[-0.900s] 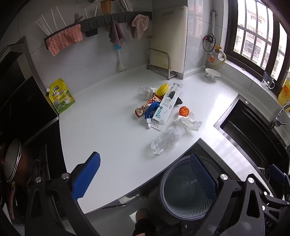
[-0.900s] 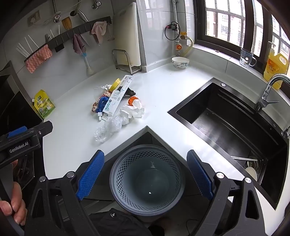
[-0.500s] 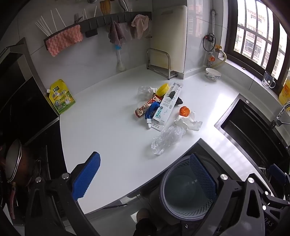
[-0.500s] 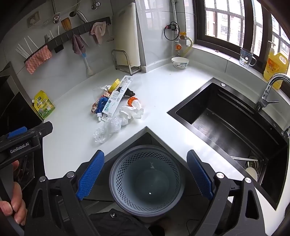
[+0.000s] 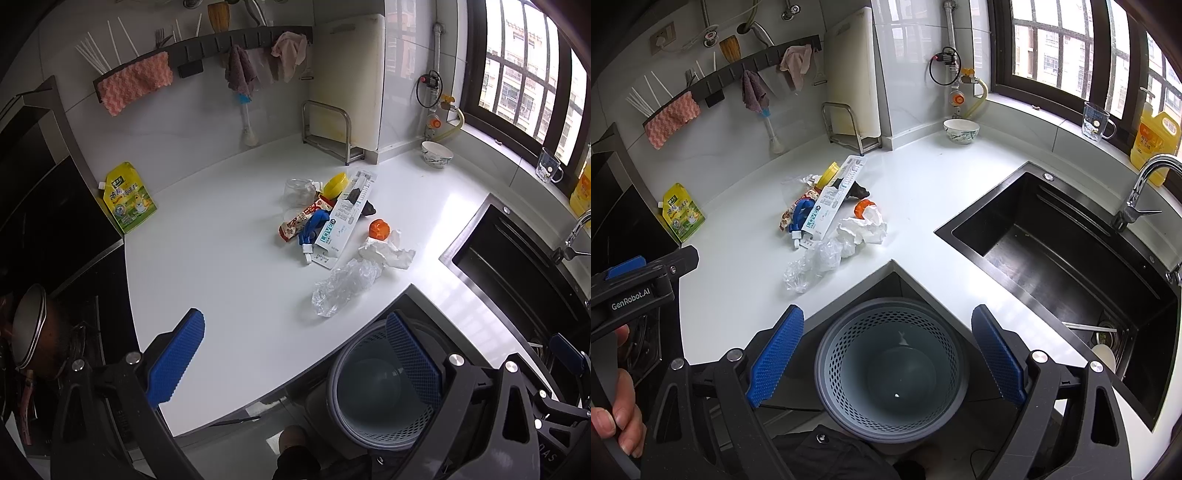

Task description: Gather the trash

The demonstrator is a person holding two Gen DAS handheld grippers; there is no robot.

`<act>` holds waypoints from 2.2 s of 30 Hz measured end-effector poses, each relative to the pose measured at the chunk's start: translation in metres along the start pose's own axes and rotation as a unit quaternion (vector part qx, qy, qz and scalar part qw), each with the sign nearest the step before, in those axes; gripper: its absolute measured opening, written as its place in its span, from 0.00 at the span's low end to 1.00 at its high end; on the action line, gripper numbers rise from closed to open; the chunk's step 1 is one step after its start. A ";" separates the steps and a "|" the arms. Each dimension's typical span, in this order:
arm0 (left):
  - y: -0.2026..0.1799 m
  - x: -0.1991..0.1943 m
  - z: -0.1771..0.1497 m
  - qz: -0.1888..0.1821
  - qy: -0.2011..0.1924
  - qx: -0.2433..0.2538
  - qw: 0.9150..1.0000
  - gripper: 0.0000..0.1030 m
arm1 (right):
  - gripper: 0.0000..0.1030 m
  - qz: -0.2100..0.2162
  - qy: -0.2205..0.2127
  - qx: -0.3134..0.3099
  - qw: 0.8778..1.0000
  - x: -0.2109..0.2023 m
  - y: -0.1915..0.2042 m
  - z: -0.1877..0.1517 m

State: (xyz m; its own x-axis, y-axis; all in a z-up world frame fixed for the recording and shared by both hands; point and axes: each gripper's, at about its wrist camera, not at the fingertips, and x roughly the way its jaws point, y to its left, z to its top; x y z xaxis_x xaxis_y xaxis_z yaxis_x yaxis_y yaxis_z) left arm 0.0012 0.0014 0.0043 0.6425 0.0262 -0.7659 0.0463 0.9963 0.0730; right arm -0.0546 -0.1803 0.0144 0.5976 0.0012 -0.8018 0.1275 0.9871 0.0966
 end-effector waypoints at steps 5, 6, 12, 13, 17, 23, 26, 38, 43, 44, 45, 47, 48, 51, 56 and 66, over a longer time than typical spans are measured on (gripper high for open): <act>0.000 0.000 0.000 0.000 0.000 0.000 1.000 0.94 | 0.85 -0.001 -0.002 0.001 1.000 -0.001 -0.001 0.001; 0.000 0.000 0.000 0.000 0.000 0.000 1.000 0.94 | 0.85 -0.001 -0.002 0.002 1.000 -0.001 -0.001 0.001; 0.001 0.001 -0.001 0.001 0.000 -0.001 1.000 0.94 | 0.85 -0.001 -0.002 0.002 1.000 -0.001 -0.001 0.002; 0.001 0.001 0.000 0.001 0.000 0.000 1.000 0.94 | 0.85 -0.001 -0.002 0.002 1.000 -0.001 -0.002 0.002; 0.003 0.001 0.000 0.001 0.001 -0.001 1.000 0.94 | 0.85 -0.001 -0.002 0.001 1.000 -0.001 -0.001 0.001; 0.002 0.001 -0.003 0.001 -0.001 -0.002 1.000 0.94 | 0.85 -0.001 -0.003 0.001 1.000 -0.001 -0.001 0.002; 0.005 0.000 -0.004 0.001 -0.002 -0.002 1.000 0.94 | 0.85 -0.002 -0.004 0.001 1.000 -0.002 -0.001 0.002; 0.006 -0.001 -0.005 0.000 -0.002 -0.003 1.000 0.94 | 0.85 -0.002 -0.006 0.001 1.000 -0.003 0.001 0.003; 0.006 -0.001 -0.005 0.001 -0.003 -0.003 1.000 0.94 | 0.85 -0.002 -0.007 0.001 1.000 -0.003 0.001 0.002; 0.007 -0.001 -0.005 0.000 -0.003 -0.003 1.000 0.94 | 0.85 -0.002 -0.007 0.001 1.000 -0.003 0.001 0.002; 0.007 -0.001 -0.005 0.000 -0.002 -0.003 1.000 0.94 | 0.85 -0.002 -0.007 0.001 1.000 -0.003 0.001 0.003; 0.008 -0.001 -0.006 0.000 -0.002 -0.004 1.000 0.94 | 0.85 -0.001 -0.007 0.000 1.000 -0.002 0.001 0.002; 0.008 -0.002 -0.006 0.000 -0.001 -0.005 1.000 0.94 | 0.85 -0.001 -0.006 0.001 1.000 -0.002 0.001 0.002; 0.008 -0.004 -0.007 0.003 0.000 -0.006 1.000 0.94 | 0.85 0.000 -0.007 0.001 1.000 -0.002 0.001 0.002; 0.006 -0.007 -0.010 0.006 0.004 -0.008 1.000 0.94 | 0.85 0.005 -0.006 0.001 1.000 -0.003 0.001 -0.002; -0.004 -0.010 -0.019 0.020 0.008 -0.020 1.000 0.94 | 0.85 0.023 -0.002 -0.009 1.000 -0.001 -0.009 -0.002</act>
State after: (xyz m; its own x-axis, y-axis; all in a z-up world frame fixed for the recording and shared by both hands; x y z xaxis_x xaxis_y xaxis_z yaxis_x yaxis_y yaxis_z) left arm -0.0201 -0.0008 -0.0008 0.6314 0.0678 -0.7725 -0.0108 0.9968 0.0786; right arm -0.0581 -0.1885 0.0130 0.6063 0.0456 -0.7939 0.0858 0.9888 0.1223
